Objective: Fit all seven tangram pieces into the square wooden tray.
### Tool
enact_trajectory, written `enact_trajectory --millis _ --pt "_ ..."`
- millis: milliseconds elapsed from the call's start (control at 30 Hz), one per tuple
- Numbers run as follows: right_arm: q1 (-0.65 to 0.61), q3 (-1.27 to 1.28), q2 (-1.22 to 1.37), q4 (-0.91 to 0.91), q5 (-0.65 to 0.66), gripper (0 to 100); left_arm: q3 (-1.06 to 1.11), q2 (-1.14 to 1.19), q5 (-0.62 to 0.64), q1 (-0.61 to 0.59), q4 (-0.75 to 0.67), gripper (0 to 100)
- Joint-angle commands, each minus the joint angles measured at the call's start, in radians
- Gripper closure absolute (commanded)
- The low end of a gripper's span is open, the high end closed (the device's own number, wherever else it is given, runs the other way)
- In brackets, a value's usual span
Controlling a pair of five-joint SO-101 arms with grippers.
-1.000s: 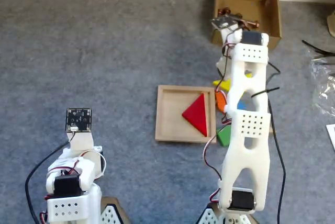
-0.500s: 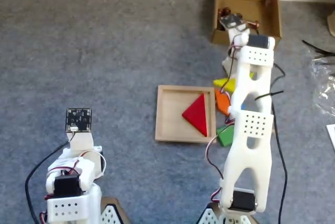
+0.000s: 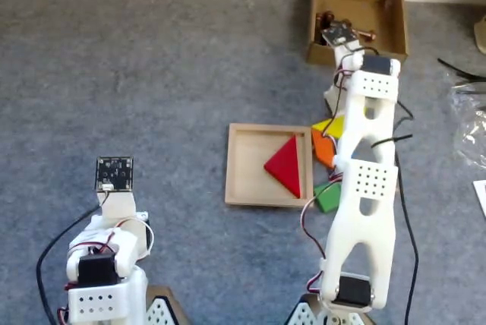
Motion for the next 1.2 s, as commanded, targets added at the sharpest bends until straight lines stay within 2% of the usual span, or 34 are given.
enact_trajectory --millis 0,200,567,733,1167 --pt "0.087 -0.113 -0.010 0.071 0.006 65.2 0.021 0.007 0.002 -0.008 0.008 100" --pt "0.140 -0.216 -0.002 0.180 0.009 65.2 0.021 0.007 0.002 -0.008 0.008 100" --pt "0.251 -0.214 -0.005 0.186 0.011 66.1 0.021 0.007 0.002 -0.008 0.008 100" --pt "0.248 -0.214 -0.005 0.188 0.008 80.0 0.021 0.007 0.002 -0.008 0.008 100" --pt "0.165 -0.223 -0.012 0.188 0.006 81.1 0.021 0.007 0.002 -0.008 0.008 100"
